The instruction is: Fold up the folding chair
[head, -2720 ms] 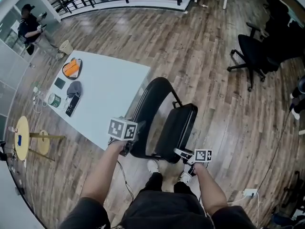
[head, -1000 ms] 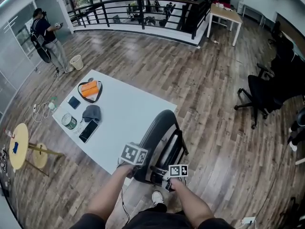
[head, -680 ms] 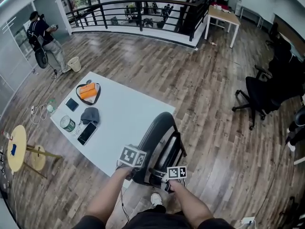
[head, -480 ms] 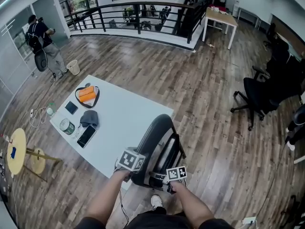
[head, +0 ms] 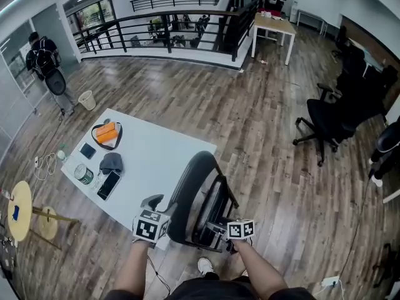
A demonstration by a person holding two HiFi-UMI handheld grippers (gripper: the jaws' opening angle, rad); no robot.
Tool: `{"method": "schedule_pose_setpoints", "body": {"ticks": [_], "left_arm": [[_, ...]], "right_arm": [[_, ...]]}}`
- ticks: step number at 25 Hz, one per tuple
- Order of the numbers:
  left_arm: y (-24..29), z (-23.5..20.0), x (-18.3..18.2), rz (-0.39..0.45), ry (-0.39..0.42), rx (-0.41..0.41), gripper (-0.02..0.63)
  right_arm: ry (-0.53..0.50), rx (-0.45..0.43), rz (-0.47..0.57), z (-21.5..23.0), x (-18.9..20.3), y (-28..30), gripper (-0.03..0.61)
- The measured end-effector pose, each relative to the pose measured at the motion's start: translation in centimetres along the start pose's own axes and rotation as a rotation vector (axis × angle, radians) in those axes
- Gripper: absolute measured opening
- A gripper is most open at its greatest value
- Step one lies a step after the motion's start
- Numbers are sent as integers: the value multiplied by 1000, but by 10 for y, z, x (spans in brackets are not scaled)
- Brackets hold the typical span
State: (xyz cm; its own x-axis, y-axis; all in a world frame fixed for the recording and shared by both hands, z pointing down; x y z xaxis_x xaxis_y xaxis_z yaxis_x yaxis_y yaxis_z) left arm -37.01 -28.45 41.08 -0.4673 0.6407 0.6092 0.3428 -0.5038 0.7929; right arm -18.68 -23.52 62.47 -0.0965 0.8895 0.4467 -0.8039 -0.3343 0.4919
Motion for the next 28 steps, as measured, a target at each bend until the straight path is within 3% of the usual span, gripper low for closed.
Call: {"method": "schedule_pose_setpoints", "body": {"ticks": [6,9,13,14,17,20,24,28], "left_arm": [[-36,33,-19,244,-61,44,97],[-45,62,-29,357,-74,93,30],[-54,114,-33,445,-79,154,8],[-56,128,-32,462,-82,163,6],[-62,169,-29,508,-86,182,5],[-69,212,-24,535,-92,203,5],[-78,272,-9,563,-83,227,5],[-87,328,11,597,-38,236,5]], "right_arm": [[-154,133,169,-41,-8,-72,341],[-199,190,336,-71,-20,-120,338],[-296,292,581,-119,-29,-196,233],[-336,326,614,-128,-26,-212,163],[-471,433,660,-148,-9,-255,25],[-557,572,688,-156,17,-302,14],[-599,777,729,-154,65,-365,14],[-584,867,743,-150,114,-413,14]]}}
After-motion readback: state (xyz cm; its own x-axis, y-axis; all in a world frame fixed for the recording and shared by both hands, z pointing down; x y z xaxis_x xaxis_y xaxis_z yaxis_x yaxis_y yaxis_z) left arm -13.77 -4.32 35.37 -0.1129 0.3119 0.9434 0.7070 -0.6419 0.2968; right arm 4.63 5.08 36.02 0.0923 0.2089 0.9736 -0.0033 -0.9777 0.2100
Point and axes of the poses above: the fingertips, and each gripper's own axes: y forward along the fingers, z to its right, x out of its underside, the point moved 4 cm from there along -y, backward along the fingers, and after that the axes turned 10 degrees about -z, right-handed, at the moved point
